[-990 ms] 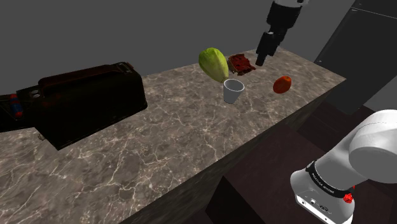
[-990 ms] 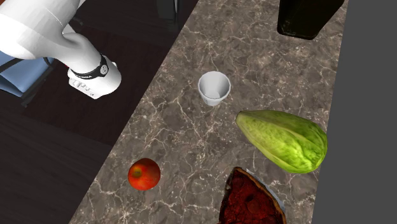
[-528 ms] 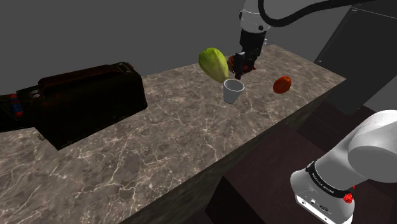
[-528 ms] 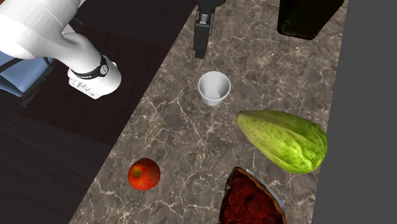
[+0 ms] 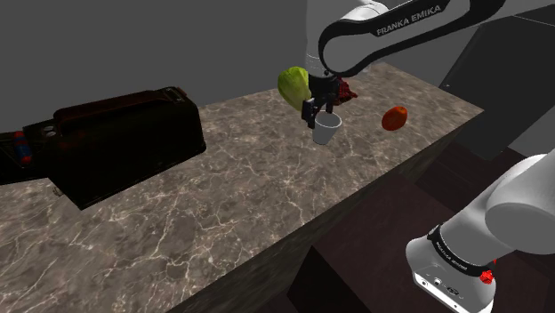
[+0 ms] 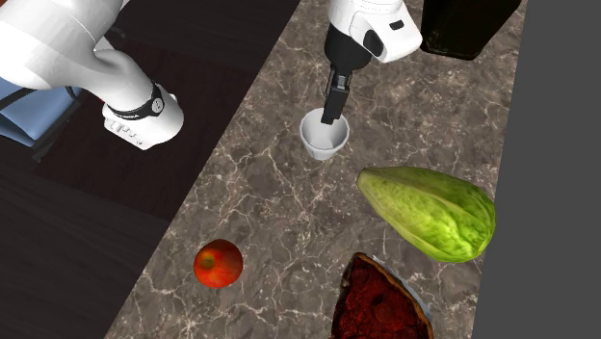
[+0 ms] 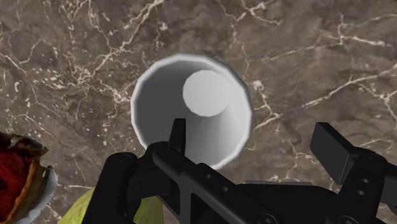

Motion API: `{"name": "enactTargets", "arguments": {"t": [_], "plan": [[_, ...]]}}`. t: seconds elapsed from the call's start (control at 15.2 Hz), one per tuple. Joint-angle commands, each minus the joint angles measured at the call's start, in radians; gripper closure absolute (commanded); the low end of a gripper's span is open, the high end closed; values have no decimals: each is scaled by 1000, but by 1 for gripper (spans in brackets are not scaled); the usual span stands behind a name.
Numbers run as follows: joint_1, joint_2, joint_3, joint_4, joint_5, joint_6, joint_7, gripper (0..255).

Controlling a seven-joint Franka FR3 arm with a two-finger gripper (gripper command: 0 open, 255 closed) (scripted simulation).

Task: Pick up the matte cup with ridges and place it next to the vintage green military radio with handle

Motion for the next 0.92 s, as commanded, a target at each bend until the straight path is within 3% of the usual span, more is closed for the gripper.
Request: {"name": "enactTargets", "arguments": {"t": [0.0, 0.4, 0.86], "plan": [[0, 28, 3, 5, -12, 15, 15, 0], [-7, 63, -4, -48, -33, 103, 29, 0], [-7, 63, -4, -48, -33, 103, 29, 0]]}}
